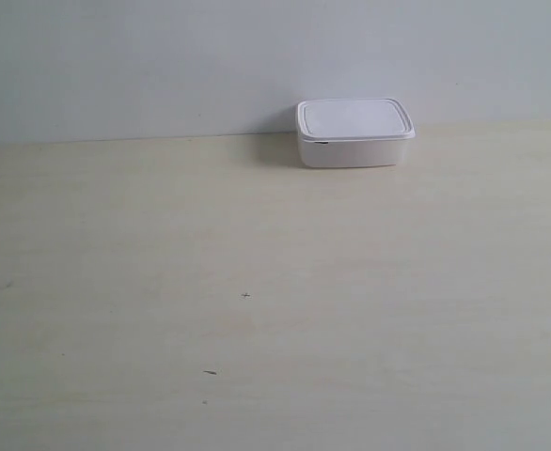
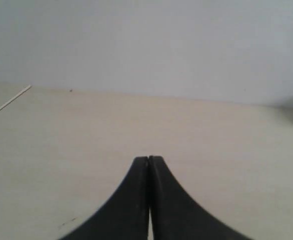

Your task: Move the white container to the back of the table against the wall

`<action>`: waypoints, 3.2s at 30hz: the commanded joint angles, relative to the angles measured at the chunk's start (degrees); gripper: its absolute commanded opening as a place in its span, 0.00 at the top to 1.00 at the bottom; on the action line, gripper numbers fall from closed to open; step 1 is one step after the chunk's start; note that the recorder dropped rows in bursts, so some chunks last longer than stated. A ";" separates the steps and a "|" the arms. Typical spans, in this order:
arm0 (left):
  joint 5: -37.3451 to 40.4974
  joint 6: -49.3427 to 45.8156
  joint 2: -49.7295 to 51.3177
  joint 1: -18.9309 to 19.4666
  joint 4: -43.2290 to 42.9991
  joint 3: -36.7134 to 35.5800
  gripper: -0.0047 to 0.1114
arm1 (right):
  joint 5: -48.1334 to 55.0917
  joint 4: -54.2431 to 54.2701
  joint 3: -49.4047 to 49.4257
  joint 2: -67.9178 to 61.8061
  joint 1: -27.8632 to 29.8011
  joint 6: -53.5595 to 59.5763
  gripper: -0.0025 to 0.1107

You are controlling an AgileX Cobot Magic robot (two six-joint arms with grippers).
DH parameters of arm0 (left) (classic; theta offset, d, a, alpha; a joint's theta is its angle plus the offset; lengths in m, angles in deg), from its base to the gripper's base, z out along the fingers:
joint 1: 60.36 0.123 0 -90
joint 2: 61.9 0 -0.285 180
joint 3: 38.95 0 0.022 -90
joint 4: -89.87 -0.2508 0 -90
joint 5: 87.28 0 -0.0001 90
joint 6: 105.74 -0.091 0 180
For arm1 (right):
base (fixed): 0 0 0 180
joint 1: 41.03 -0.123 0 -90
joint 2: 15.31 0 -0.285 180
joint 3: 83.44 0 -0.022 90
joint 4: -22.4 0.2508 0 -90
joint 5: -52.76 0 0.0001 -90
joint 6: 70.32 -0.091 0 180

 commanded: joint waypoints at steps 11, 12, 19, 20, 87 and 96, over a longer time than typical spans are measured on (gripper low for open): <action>7.62 -1.58 -0.31 -0.10 -4.10 -0.18 0.96 | -0.26 -0.18 0.25 0.27 0.36 0.05 0.98; 7.62 -1.58 -0.31 -0.10 -4.10 -0.18 0.96 | -0.26 -0.18 0.25 0.27 0.36 0.05 0.98; 7.62 -1.58 -0.31 -0.10 -4.10 -0.18 0.96 | -0.26 -0.18 0.25 0.27 0.36 0.05 0.98; 7.62 -1.58 -0.31 -0.10 -4.10 -0.18 0.96 | -0.26 -0.18 0.25 0.27 0.36 0.05 0.98; 7.62 -1.58 -0.31 -0.10 -4.10 -0.18 0.96 | 52.43 84.36 0.25 0.27 0.36 100.04 0.98; 7.62 -1.58 -0.31 -0.10 -4.10 -0.18 0.96 | 52.43 84.36 0.25 0.27 0.36 100.04 0.98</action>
